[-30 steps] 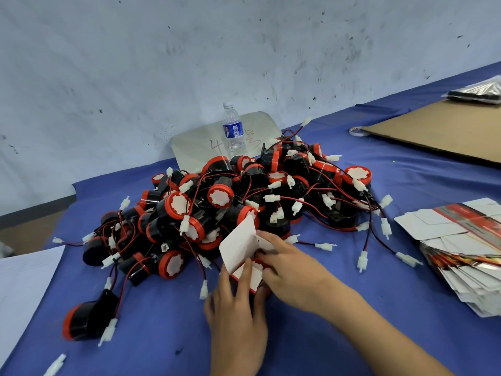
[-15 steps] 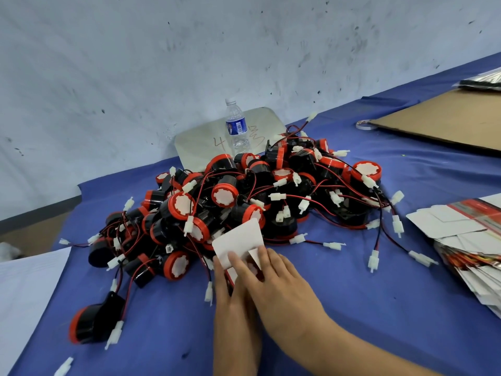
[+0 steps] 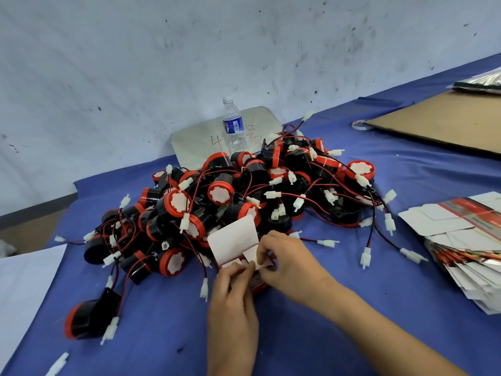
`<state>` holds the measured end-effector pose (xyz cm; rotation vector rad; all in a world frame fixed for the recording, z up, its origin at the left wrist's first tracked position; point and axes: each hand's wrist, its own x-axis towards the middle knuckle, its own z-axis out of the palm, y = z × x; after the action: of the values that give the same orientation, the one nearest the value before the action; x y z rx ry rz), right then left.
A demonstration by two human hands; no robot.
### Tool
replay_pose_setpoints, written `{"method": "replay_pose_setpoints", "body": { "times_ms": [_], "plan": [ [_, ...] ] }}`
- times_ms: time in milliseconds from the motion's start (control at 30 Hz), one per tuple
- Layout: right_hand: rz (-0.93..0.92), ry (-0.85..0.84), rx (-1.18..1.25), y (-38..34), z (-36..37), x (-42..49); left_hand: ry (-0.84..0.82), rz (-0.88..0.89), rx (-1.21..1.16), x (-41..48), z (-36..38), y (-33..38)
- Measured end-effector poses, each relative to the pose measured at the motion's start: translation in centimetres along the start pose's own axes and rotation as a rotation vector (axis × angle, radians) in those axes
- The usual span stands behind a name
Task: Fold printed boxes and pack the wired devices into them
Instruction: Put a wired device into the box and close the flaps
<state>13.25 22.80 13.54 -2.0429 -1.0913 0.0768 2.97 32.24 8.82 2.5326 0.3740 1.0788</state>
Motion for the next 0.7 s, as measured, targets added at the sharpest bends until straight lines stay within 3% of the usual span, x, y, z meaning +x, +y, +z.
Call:
{"method": "replay_pose_setpoints", "body": {
  "times_ms": [100,200,267,433,700],
  "plan": [
    [0.006,0.073,0.103,0.4,-0.6,0.1,-0.108,-0.018,-0.054,-0.1,-0.4,0.5],
    [0.098,0.261,0.422,0.2,-1.0,0.3,-0.133,-0.027,-0.086,0.1,-0.4,0.4],
    [0.112,0.384,0.505,0.2,-1.3,0.5,-0.146,0.011,-0.174,0.4,-0.6,0.7],
    [0.047,0.201,0.515,0.4,-1.9,0.6,-0.151,0.12,-0.322,0.4,-0.6,1.0],
    [0.118,0.077,0.55,0.7,-2.8,0.8,-0.155,0.125,-0.319,0.2,-0.3,0.8]
  ]
}}
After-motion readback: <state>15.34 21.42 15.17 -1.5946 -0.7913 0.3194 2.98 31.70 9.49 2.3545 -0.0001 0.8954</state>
